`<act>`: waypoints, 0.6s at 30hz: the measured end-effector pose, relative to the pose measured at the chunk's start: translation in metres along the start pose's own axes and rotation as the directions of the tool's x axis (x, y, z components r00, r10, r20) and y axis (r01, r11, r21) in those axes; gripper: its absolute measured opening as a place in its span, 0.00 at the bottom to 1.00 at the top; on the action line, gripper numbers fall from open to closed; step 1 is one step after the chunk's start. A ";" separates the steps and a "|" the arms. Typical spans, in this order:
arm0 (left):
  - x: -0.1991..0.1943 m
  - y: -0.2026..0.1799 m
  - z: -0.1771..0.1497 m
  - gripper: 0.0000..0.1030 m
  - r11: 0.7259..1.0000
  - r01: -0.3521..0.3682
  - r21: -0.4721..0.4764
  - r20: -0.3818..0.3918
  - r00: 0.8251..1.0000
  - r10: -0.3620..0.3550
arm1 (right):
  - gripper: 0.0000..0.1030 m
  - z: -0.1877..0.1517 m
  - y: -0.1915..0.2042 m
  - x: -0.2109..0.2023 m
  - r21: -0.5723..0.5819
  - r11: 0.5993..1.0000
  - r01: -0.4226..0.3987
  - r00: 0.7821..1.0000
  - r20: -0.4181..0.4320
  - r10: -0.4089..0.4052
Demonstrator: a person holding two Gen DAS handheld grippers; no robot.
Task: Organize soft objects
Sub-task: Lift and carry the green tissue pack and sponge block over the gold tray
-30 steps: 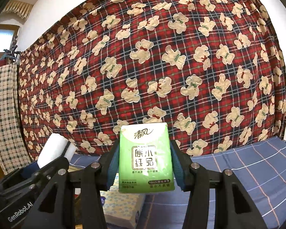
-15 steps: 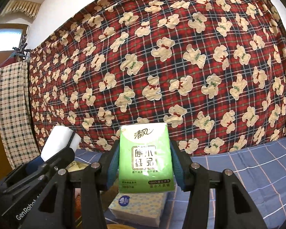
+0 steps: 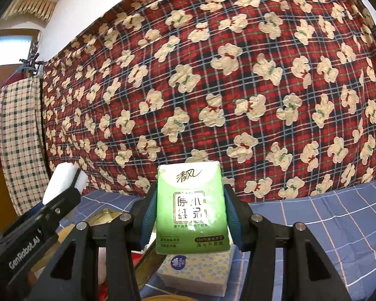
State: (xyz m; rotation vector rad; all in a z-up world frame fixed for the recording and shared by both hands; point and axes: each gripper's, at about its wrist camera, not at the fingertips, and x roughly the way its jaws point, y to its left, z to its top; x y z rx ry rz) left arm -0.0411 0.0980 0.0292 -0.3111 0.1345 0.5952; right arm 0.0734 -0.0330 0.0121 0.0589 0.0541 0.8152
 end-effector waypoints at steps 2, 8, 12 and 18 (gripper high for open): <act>0.000 0.003 0.000 0.51 1.000 -0.005 -0.006 0.000 1.000 0.005 | 0.51 -0.001 0.004 0.001 -0.008 1.000 -0.009 1.000 -0.003 0.009; 0.000 0.008 0.001 0.51 1.000 -0.030 -0.007 0.002 1.000 0.030 | 0.51 -0.001 0.015 0.004 0.001 1.000 -0.028 1.000 -0.002 0.028; -0.003 0.013 0.002 0.51 0.999 -0.044 -0.011 0.005 0.999 0.044 | 0.51 -0.003 0.021 0.005 -0.013 0.999 -0.039 0.999 -0.005 0.039; -0.007 0.021 0.004 0.51 0.998 -0.062 -0.009 -0.001 0.998 0.062 | 0.51 -0.003 0.026 0.006 -0.023 0.998 -0.061 0.998 -0.007 0.061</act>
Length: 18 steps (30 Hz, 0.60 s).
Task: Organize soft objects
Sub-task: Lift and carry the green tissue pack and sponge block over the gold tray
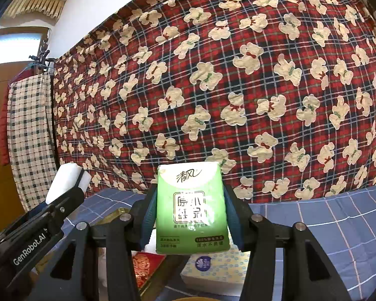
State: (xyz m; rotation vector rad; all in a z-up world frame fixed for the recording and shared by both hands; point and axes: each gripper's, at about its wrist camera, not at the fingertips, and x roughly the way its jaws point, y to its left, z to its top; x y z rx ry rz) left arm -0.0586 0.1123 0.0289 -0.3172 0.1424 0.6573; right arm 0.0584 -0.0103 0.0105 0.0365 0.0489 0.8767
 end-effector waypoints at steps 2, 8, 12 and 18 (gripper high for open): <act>0.000 0.003 0.001 0.51 1.000 -0.006 0.007 -0.009 1.000 0.006 | 0.51 0.000 0.003 0.000 -0.001 1.000 -0.011 1.000 0.000 0.011; 0.001 0.014 0.003 0.51 0.999 -0.024 0.021 -0.035 0.999 0.025 | 0.51 0.000 0.015 0.001 -0.006 0.999 -0.051 0.999 -0.004 0.051; 0.000 0.020 0.006 0.51 0.999 -0.033 0.040 -0.051 0.998 0.035 | 0.51 -0.001 0.025 0.002 -0.022 0.997 -0.077 0.997 -0.012 0.077; -0.002 0.031 0.009 0.51 0.997 -0.046 0.057 -0.077 0.996 0.050 | 0.51 -0.003 0.037 0.007 -0.037 0.993 -0.112 0.993 -0.036 0.111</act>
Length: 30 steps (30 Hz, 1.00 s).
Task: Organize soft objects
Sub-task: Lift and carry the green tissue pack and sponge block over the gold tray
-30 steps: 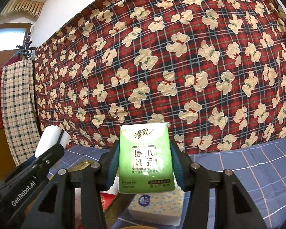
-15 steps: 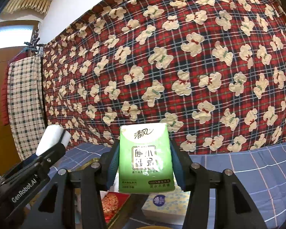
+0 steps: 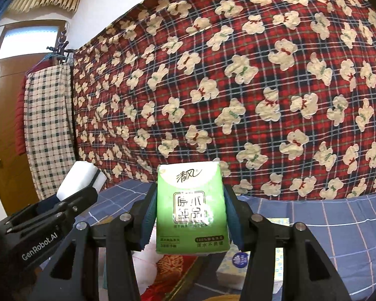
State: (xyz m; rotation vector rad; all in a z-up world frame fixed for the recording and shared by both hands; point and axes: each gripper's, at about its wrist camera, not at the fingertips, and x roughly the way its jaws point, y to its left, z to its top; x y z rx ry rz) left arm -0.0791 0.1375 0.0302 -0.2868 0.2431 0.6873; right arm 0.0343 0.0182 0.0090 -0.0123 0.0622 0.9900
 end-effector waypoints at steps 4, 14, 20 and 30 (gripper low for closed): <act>-0.001 0.008 0.000 0.51 1.000 -0.008 0.011 -0.021 1.000 0.008 | 0.51 -0.002 0.006 0.004 -0.007 1.000 -0.019 1.000 -0.021 0.019; -0.004 0.030 -0.003 0.51 0.999 -0.019 0.037 -0.095 0.995 0.022 | 0.51 -0.008 0.021 0.009 -0.032 0.996 -0.086 0.994 -0.075 0.083; -0.004 0.040 -0.006 0.51 0.998 -0.029 0.049 -0.127 0.991 0.035 | 0.51 -0.013 0.035 0.010 -0.061 0.987 -0.151 0.982 -0.124 0.142; -0.006 0.044 -0.013 0.51 0.996 -0.045 0.083 -0.153 0.986 0.058 | 0.51 -0.020 0.052 0.009 -0.116 0.971 -0.209 0.968 -0.169 0.188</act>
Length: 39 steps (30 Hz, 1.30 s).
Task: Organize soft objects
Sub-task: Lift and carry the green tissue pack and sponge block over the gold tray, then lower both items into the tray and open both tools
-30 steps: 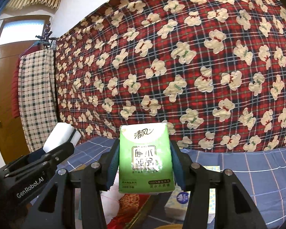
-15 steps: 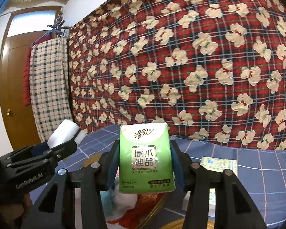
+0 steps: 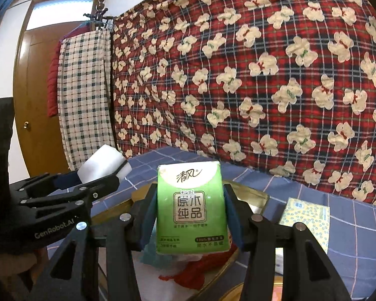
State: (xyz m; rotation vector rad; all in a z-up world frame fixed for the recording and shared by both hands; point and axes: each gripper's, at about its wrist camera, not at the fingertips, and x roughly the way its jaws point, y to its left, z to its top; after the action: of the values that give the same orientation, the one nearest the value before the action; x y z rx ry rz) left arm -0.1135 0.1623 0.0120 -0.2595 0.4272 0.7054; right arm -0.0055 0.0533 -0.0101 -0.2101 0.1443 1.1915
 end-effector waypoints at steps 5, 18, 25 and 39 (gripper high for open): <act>0.001 0.000 -0.002 0.51 1.000 -0.007 0.009 -0.013 1.000 0.007 | 0.51 -0.003 -0.004 0.004 0.025 1.000 -0.009 0.999 -0.038 0.010; 0.008 0.004 -0.008 0.52 1.000 0.006 0.010 -0.064 0.998 -0.006 | 0.51 -0.017 0.008 0.017 -0.015 0.998 -0.054 0.989 -0.141 0.051; 0.010 0.007 -0.011 0.52 1.000 0.003 0.009 -0.072 0.997 -0.002 | 0.51 -0.019 0.011 0.018 -0.024 0.997 -0.076 0.985 -0.160 0.071; 0.008 0.013 -0.017 0.72 1.000 -0.018 0.013 -0.086 0.996 0.019 | 0.67 -0.024 0.020 0.020 -0.063 0.992 -0.106 0.977 -0.190 0.092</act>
State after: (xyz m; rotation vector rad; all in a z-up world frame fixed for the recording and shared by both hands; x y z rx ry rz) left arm -0.1220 0.1705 -0.0074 -0.2752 0.5165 0.7114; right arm -0.0167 0.0725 -0.0398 -0.3835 0.2786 1.2766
